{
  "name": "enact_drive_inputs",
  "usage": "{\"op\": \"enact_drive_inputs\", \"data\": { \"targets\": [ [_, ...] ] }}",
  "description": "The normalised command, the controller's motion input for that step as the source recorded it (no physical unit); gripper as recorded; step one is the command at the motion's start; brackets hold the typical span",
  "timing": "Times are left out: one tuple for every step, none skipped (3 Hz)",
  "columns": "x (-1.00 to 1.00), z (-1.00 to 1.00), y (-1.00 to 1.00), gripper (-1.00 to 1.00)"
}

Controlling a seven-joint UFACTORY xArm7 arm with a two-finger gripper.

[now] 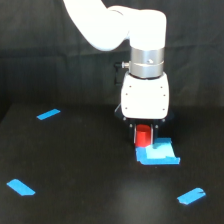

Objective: Pick up the red object from the table

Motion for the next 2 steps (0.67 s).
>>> {"op": "enact_drive_inputs", "data": {
  "targets": [
    [-0.28, 0.99, -0.17, -1.0],
    [-0.26, 0.95, -0.14, -0.96]
  ]
}}
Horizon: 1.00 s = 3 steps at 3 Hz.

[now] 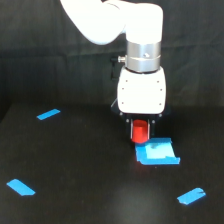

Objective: Pick up the red object from the table

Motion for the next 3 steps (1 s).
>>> {"op": "enact_drive_inputs", "data": {
  "targets": [
    [-0.15, 1.0, -0.17, -1.0],
    [-0.23, 1.0, 0.1, -0.99],
    [-0.16, 0.98, -0.05, -0.96]
  ]
}}
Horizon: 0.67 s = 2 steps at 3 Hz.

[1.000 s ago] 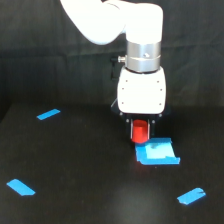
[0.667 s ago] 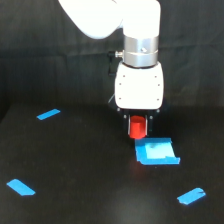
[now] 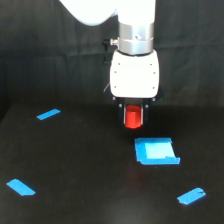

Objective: Pick up the red object from the table

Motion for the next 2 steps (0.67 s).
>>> {"op": "enact_drive_inputs", "data": {
  "targets": [
    [-0.2, 0.97, 0.02, -0.92],
    [-0.2, 0.69, 0.01, -0.97]
  ]
}}
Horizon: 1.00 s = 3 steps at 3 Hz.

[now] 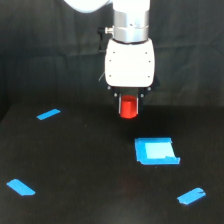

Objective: Pick up the red object from the table

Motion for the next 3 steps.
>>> {"op": "enact_drive_inputs", "data": {
  "targets": [
    [-0.18, 0.36, -0.04, -1.0],
    [0.02, 0.4, 0.03, -0.92],
    [-0.01, 0.23, -0.05, -0.99]
  ]
}}
